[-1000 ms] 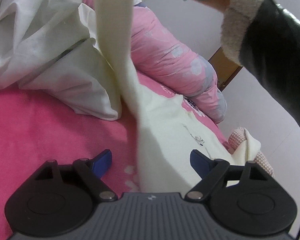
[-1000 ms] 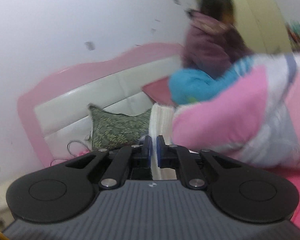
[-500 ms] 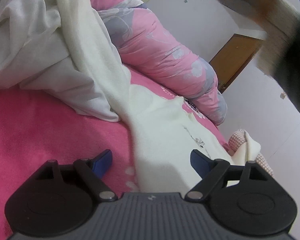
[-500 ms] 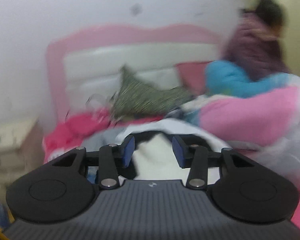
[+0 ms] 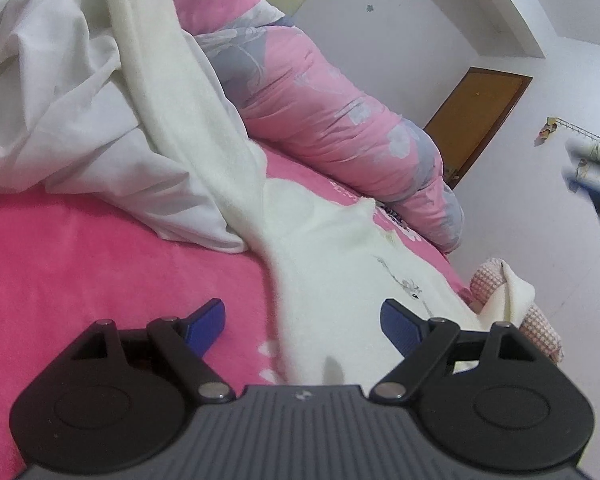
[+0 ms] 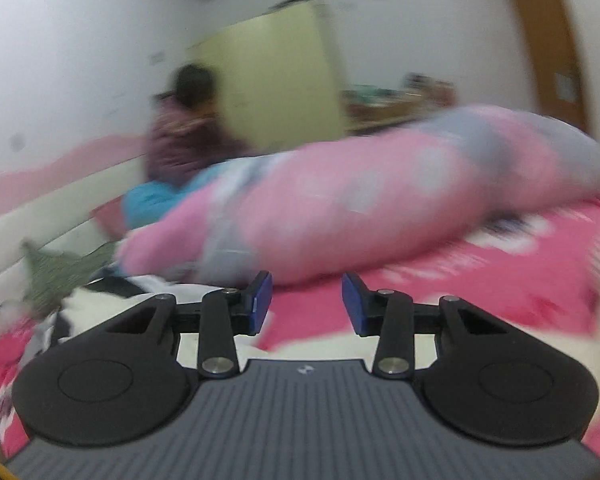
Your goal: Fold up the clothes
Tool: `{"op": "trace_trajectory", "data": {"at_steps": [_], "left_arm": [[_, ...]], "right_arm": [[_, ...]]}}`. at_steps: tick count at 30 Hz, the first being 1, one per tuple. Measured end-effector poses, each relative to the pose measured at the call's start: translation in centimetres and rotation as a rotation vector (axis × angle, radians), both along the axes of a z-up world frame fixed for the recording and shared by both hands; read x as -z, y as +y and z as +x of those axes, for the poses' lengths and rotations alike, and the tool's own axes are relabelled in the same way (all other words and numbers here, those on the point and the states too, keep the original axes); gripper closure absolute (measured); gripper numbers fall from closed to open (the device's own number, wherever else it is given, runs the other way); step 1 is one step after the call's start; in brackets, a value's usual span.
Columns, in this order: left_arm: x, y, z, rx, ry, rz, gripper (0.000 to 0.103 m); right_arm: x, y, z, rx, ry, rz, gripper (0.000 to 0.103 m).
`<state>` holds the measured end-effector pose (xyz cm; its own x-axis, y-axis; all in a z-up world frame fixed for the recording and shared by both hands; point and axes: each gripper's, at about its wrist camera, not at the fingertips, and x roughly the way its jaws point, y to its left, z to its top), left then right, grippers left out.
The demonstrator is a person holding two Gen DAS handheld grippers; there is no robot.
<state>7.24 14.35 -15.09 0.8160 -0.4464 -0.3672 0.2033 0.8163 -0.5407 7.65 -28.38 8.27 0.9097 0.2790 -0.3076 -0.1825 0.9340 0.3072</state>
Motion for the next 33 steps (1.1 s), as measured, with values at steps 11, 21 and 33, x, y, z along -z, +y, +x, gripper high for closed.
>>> {"op": "trace_trajectory", "data": {"at_steps": [11, 21, 33], "left_arm": [[-5.6, -2.7, -1.9, -0.046, -0.136, 0.228, 0.017], [-3.8, -5.3, 5.0, -0.076, -0.051, 0.29, 0.026], [-0.1, -2.2, 6.8, -0.034, 0.07, 0.13, 0.029]], "right_arm": [[3.6, -8.1, -1.8, 0.109, 0.021, 0.053, 0.07], [7.2, 8.0, 12.6, -0.338, 0.137, -0.166, 0.07], [13.5, 22.6, 28.4, -0.649, 0.398, -0.111, 0.048]]}}
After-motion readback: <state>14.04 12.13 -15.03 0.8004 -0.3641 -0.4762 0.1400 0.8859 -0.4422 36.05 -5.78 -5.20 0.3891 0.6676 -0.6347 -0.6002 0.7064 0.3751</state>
